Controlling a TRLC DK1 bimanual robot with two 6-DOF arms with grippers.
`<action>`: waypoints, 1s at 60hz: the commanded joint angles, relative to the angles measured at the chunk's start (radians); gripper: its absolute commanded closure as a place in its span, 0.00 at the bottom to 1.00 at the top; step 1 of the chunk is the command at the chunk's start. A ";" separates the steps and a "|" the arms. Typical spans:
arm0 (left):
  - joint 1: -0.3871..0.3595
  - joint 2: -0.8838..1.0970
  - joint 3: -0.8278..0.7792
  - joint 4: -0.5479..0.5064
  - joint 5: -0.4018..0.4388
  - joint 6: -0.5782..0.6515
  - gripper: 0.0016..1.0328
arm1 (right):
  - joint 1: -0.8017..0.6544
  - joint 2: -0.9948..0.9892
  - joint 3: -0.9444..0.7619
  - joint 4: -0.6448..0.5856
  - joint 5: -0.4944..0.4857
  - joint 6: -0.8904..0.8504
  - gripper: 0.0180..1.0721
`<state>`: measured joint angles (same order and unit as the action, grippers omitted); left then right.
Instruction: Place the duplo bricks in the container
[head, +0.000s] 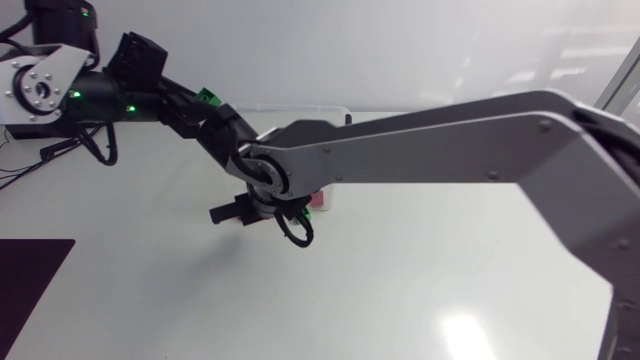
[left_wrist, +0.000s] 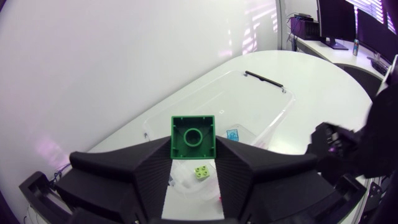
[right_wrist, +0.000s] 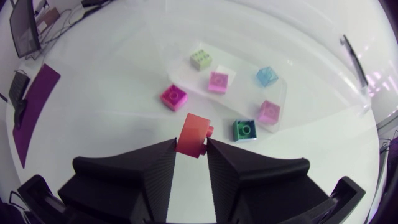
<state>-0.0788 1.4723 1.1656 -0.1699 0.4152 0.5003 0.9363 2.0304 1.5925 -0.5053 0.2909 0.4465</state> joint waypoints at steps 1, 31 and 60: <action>-0.022 0.115 0.089 0.015 0.008 -0.037 0.67 | 0.015 -0.073 -0.022 0.027 0.022 -0.028 0.81; -0.068 0.438 0.347 0.023 -0.135 -0.068 0.05 | -0.063 -0.222 0.018 0.074 0.063 -0.066 0.81; 0.005 -0.072 -0.122 -0.026 -0.098 -0.023 0.05 | -0.245 -0.093 0.165 0.096 0.057 -0.097 0.78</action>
<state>-0.0731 1.4410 1.1557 -0.1677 0.3065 0.4515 0.7052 1.8774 1.7420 -0.4217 0.3420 0.3614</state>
